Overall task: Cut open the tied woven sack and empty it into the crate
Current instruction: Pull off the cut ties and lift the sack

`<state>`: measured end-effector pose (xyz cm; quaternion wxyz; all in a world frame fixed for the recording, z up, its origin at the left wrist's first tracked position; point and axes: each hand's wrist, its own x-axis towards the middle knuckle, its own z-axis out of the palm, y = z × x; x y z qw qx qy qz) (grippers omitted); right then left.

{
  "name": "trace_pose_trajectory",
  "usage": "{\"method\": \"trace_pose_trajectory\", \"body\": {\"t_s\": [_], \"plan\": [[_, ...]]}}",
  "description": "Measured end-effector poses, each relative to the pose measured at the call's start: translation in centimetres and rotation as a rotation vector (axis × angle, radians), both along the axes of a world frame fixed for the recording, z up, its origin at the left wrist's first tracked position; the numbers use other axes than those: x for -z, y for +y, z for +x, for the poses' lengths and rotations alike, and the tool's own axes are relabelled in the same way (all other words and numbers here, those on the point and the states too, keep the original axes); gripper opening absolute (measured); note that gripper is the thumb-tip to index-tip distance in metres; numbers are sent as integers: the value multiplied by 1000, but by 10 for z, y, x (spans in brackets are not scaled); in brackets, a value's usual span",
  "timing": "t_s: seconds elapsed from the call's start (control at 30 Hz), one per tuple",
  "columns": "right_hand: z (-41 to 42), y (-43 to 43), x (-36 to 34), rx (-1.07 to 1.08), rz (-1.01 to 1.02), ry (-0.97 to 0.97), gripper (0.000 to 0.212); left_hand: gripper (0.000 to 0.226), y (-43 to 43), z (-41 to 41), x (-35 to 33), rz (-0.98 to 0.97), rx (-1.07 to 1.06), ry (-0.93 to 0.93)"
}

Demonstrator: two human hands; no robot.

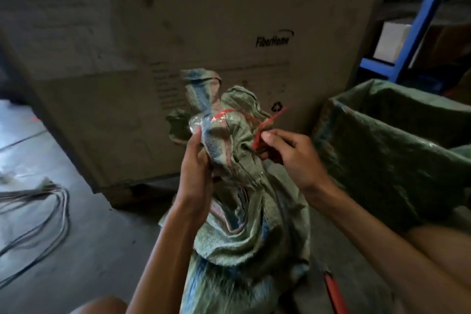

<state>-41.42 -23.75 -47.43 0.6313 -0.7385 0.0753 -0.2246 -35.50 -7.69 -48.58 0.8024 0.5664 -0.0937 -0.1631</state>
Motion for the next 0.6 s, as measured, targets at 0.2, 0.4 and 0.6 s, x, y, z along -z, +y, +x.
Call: {"method": "trace_pose_trajectory", "body": {"t_s": [0.2, 0.4, 0.6], "plan": [[7, 8, -16, -238, 96, 107, 51, 34, 21, 0, 4, -80, -51, 22], [17, 12, 6, -182, 144, 59, 37, 41, 36, 3, 0, -307, 93, 223], [22, 16, 20, -80, 151, 21, 31, 20, 19, 9, 11, 158, -144, -26]]}}
